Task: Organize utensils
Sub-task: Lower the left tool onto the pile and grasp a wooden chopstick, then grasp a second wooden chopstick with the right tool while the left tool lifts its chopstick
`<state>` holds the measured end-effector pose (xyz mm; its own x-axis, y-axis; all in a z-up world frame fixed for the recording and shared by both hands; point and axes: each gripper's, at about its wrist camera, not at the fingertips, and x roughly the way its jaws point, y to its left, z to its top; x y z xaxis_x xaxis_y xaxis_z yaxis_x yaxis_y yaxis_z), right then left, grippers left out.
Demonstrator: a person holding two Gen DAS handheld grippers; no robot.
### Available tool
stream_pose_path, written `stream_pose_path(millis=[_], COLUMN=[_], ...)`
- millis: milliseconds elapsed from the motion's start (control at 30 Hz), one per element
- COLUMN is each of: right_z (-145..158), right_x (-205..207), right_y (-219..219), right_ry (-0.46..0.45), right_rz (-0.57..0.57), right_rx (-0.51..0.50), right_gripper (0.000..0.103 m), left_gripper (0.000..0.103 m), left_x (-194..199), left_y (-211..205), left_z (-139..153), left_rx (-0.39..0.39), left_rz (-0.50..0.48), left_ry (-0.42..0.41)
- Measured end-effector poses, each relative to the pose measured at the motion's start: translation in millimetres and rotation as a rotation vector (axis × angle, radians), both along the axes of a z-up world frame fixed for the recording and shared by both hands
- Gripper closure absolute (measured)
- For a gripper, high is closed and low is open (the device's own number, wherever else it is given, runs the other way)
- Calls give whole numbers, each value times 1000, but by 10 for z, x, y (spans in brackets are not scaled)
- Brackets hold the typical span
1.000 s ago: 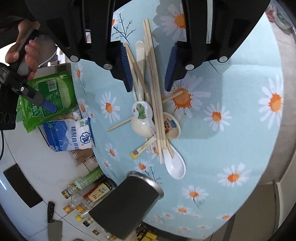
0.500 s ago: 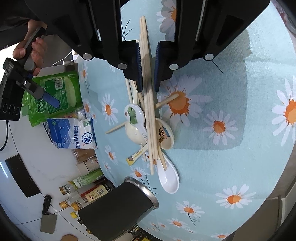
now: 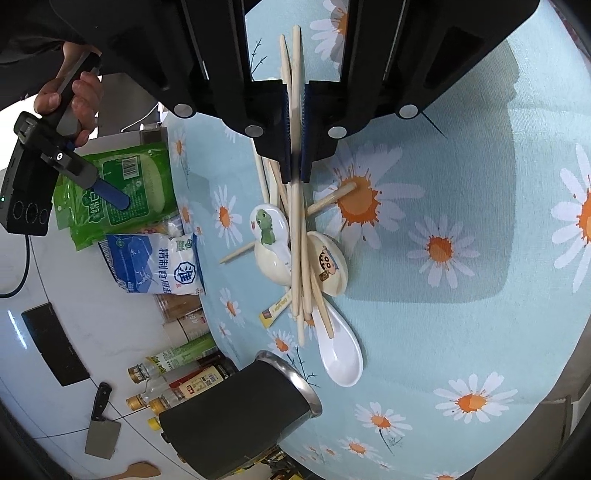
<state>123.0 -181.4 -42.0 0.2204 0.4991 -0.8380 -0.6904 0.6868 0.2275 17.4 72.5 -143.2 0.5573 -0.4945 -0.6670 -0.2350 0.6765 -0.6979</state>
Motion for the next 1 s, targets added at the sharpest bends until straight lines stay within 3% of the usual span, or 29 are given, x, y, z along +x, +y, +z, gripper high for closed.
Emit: stream_pose_path(millis=[467, 767, 1000], right_z=[-145, -419, -630], right_x=[-57, 61, 217], right_y=[299, 758, 959], right_ry=[40, 190, 356], right_rz=[68, 158, 160], right_rx=[-1, 22, 38], right_gripper=[7, 27, 44], left_gripper=[99, 100, 100], left_x=[-102, -307, -460], left_y=[89, 186, 256], left_z=[115, 328, 438], left_rx=[-28, -34, -27], left_rz=[40, 80, 97], left_ry=[-64, -114, -127])
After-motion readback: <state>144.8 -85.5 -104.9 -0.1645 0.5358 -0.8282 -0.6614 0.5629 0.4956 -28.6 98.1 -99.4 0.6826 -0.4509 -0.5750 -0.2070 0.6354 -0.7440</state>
